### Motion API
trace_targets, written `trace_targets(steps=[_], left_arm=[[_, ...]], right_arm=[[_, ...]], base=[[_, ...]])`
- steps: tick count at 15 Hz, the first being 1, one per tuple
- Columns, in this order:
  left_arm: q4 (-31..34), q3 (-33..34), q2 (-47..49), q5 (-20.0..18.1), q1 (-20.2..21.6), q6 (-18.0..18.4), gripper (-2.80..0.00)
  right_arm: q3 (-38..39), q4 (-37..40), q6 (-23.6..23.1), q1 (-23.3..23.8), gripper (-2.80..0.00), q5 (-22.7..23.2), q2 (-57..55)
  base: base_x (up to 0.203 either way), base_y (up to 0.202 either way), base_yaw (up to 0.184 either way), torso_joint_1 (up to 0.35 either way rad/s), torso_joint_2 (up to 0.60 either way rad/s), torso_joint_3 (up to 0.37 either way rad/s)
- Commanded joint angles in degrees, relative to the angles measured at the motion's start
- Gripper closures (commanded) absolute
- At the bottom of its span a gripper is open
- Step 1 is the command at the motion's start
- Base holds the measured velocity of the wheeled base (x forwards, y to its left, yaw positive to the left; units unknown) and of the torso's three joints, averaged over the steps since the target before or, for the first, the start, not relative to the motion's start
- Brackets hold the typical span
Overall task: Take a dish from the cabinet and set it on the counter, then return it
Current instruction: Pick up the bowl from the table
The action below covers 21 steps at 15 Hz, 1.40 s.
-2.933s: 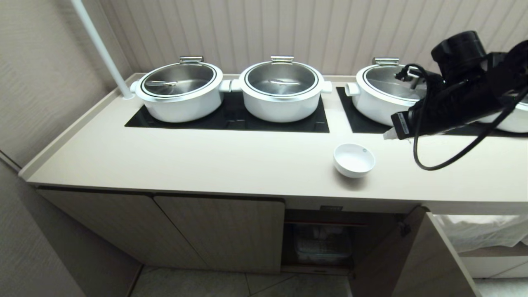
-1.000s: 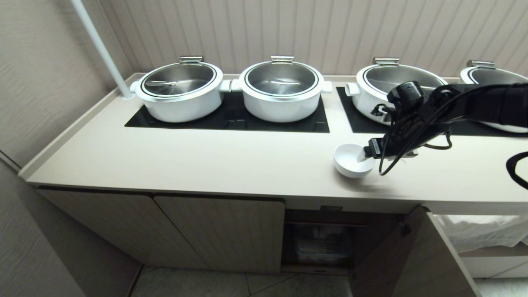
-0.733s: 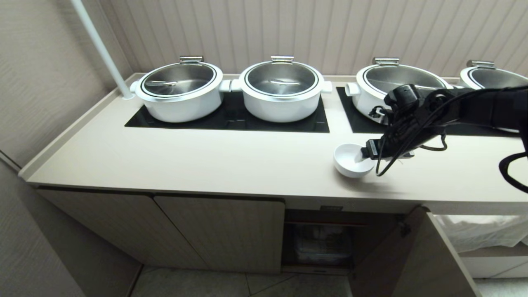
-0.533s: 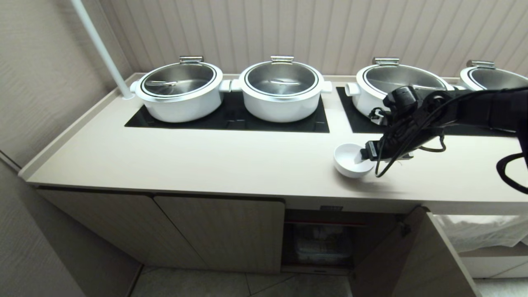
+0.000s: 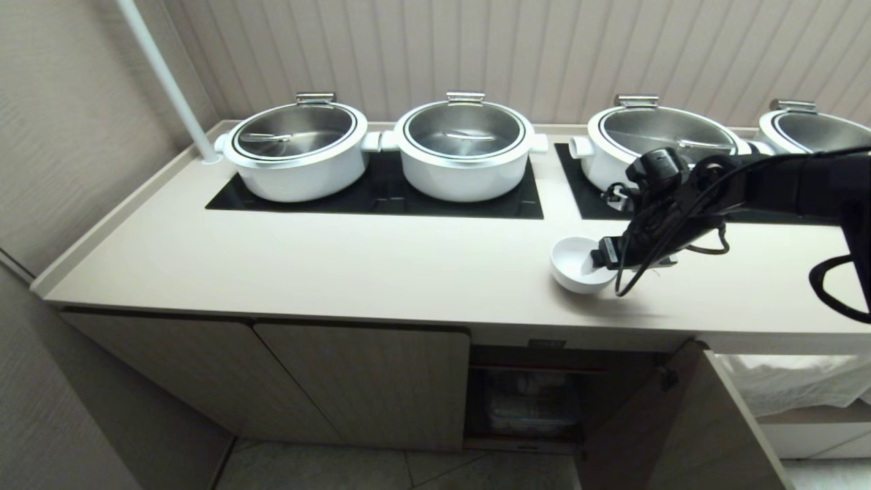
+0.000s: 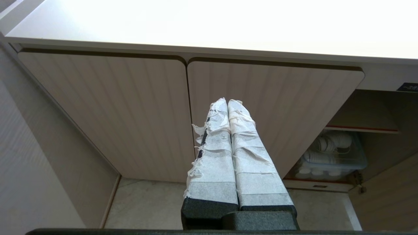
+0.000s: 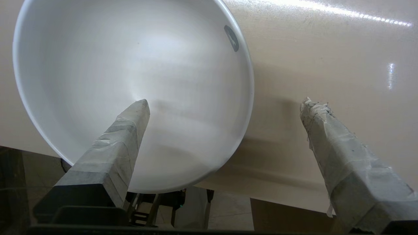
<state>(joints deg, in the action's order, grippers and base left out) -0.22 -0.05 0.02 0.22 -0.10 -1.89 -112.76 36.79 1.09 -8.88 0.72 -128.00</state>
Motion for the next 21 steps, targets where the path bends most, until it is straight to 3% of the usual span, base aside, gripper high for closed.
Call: trace_targets(steps=[1, 21], left_arm=[[0.0, 0.0, 0.0, 0.1, 0.0, 0.0, 0.0], [0.0, 0.0, 0.0, 0.1, 0.0, 0.0, 0.0]], right_arm=[[0.0, 0.2, -0.1, -0.3, -2.8, 0.1, -0.3], [0.1, 0.3, 0.3, -0.3, -2.8, 0.1, -0.8]], base=[[0.0, 0.0, 0.0, 0.0, 0.0, 0.0], [0.0, 0.0, 0.0, 0.0, 0.0, 0.0]])
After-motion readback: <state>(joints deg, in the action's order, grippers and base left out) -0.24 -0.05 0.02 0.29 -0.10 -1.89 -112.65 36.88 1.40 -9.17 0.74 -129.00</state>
